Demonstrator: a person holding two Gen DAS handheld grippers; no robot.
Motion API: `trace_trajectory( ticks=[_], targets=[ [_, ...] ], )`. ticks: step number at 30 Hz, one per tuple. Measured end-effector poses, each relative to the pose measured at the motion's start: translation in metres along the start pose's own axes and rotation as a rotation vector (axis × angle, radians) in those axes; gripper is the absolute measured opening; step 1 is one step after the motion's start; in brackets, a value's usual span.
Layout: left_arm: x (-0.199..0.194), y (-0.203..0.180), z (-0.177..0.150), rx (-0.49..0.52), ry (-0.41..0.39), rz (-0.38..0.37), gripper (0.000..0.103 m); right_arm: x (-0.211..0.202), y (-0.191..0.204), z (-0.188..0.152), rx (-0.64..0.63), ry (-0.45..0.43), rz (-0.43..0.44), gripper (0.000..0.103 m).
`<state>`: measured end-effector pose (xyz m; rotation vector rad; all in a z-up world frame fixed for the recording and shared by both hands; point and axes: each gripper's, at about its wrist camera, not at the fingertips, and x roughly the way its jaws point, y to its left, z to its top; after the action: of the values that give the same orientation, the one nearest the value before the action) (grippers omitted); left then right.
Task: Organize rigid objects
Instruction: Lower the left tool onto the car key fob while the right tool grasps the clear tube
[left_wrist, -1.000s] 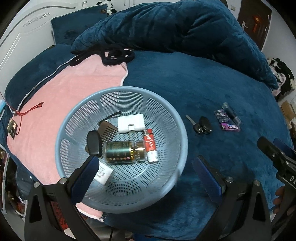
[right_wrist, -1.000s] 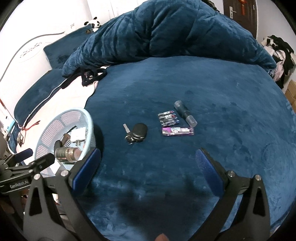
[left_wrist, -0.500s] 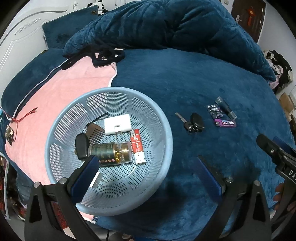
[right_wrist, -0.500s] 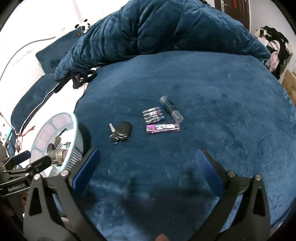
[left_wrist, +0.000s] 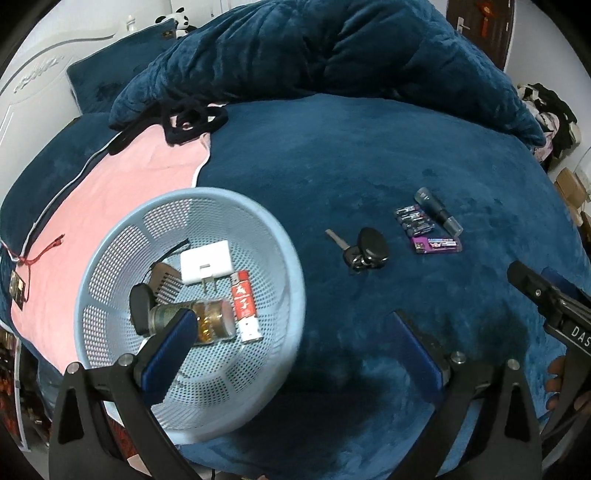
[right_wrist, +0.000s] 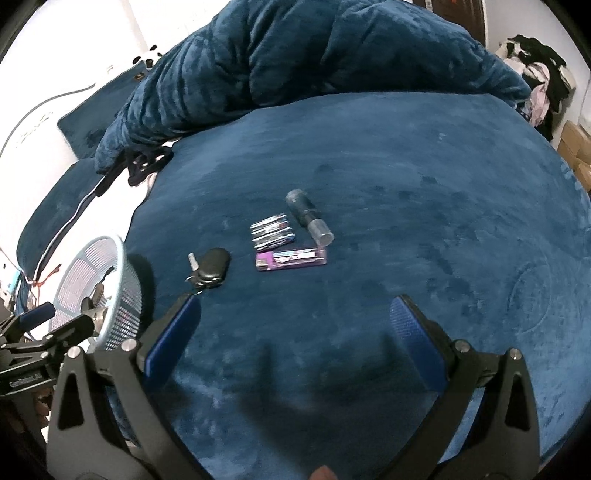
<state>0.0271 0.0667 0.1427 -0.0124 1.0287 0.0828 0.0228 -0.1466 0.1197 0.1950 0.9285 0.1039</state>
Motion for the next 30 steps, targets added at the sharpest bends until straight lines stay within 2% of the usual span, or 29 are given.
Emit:
trace_trajectory(
  ticks=[16, 25, 30],
  targets=[
    [0.026, -0.058, 0.02, 0.088, 0.01, -0.013, 0.102, 0.025, -0.041, 0.02, 0.05, 0.026, 0.004, 0.103],
    [0.063, -0.092, 0.032, 0.137, 0.046, -0.03, 0.102, 0.058, -0.042, 0.052, -0.001, 0.029, 0.011, 0.103],
    [0.085, -0.101, 0.039, 0.148, 0.07, -0.03, 0.102, 0.083, -0.047, 0.055, -0.021, 0.029, 0.048, 0.103]
  ],
)
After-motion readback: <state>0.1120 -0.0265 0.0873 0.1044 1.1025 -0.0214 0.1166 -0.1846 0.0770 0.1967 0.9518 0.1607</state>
